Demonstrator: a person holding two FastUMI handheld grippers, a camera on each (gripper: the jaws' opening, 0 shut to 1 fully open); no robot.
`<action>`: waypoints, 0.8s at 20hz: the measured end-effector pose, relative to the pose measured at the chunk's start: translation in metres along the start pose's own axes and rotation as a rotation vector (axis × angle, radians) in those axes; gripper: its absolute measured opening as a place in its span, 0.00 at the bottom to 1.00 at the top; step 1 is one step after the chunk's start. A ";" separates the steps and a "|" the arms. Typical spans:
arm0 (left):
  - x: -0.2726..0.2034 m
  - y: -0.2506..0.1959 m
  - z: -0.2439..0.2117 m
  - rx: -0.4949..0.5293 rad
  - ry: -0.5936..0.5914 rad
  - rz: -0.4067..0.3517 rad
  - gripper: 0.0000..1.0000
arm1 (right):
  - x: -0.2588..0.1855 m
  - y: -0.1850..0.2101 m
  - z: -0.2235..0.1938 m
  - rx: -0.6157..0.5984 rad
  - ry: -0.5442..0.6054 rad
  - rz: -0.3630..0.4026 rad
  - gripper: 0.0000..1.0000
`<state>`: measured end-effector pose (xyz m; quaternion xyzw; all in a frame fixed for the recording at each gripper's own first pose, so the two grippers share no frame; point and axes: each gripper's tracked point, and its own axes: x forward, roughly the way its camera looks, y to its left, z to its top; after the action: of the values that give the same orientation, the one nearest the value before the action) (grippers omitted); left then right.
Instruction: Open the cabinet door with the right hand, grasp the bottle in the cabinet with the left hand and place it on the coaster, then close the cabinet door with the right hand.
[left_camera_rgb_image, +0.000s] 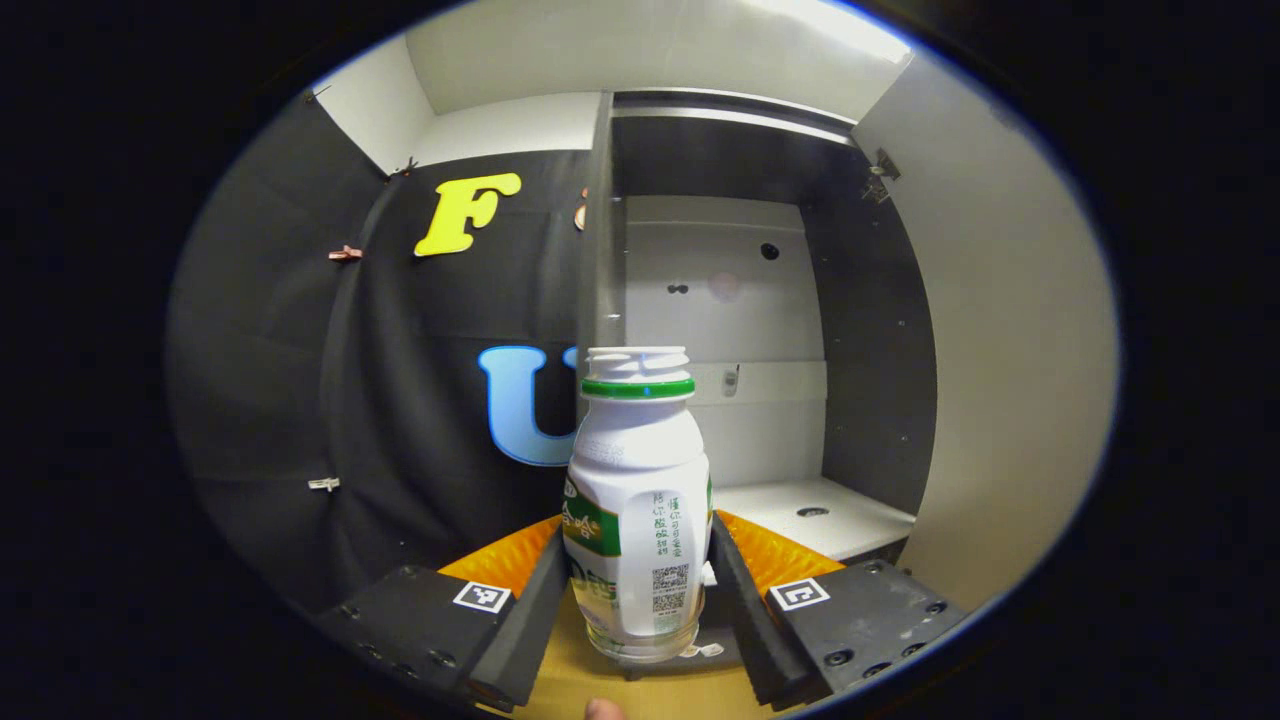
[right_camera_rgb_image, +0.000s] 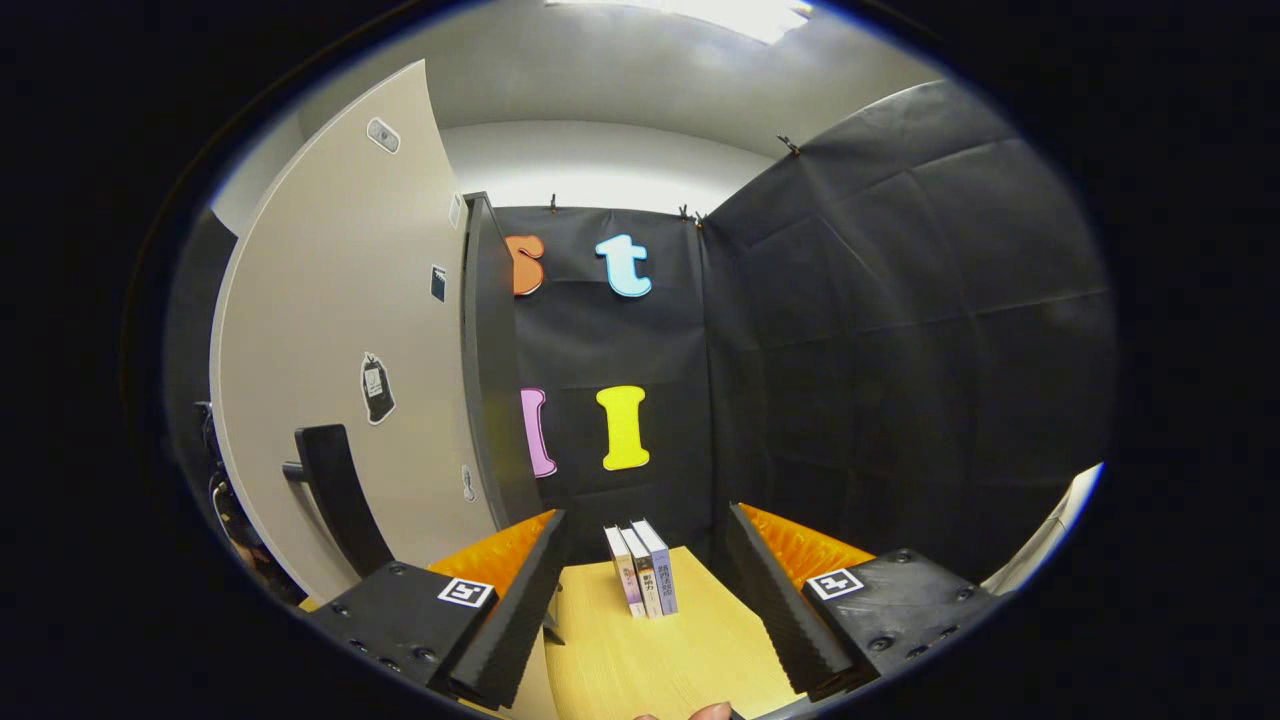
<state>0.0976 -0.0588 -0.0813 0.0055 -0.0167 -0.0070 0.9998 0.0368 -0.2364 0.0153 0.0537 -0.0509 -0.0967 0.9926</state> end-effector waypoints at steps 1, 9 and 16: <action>-0.008 0.005 -0.010 -0.003 -0.003 0.001 0.79 | -0.001 -0.001 -0.001 -0.010 0.001 -0.004 0.97; -0.076 0.037 -0.095 0.025 0.053 0.045 0.79 | 0.002 0.002 -0.007 -0.055 0.009 -0.040 0.97; -0.119 0.036 -0.169 0.015 0.084 -0.001 0.80 | 0.002 -0.011 -0.008 -0.028 0.014 -0.101 0.98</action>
<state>-0.0150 -0.0196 -0.2542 0.0135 0.0253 -0.0072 0.9996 0.0372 -0.2462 0.0064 0.0428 -0.0398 -0.1470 0.9874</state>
